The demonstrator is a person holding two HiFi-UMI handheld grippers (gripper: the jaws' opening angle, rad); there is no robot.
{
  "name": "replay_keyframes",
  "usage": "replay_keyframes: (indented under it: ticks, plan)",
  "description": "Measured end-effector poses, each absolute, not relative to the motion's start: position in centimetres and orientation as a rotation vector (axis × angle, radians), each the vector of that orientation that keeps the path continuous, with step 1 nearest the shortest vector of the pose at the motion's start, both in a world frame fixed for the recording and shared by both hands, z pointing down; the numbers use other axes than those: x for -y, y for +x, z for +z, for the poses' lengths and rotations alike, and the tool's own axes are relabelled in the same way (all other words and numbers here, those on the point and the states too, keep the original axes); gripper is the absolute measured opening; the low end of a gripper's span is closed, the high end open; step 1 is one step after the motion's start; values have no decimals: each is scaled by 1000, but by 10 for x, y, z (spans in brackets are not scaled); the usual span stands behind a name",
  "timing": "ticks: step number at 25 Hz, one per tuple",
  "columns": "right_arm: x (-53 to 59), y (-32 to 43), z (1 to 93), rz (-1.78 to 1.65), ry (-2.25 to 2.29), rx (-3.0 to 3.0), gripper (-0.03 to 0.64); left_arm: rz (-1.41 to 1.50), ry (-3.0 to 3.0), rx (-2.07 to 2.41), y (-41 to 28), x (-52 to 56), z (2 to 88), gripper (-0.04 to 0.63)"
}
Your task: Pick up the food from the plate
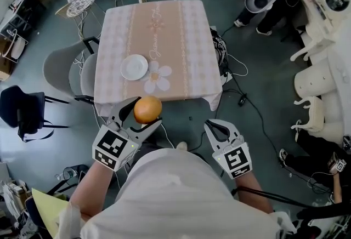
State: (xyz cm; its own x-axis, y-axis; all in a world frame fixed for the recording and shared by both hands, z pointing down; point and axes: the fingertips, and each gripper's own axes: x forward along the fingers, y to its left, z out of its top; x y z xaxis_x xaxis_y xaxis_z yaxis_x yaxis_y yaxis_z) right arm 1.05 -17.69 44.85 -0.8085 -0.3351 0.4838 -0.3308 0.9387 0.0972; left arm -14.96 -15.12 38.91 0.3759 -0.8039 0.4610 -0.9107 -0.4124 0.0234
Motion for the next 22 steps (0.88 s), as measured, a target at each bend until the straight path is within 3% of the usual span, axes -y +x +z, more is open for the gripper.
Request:
replay_keyframes:
  ticks: [22]
  plan:
    - [170,-6,462,-12,434,2581,12,587,2358,1524,-160,148,392,362]
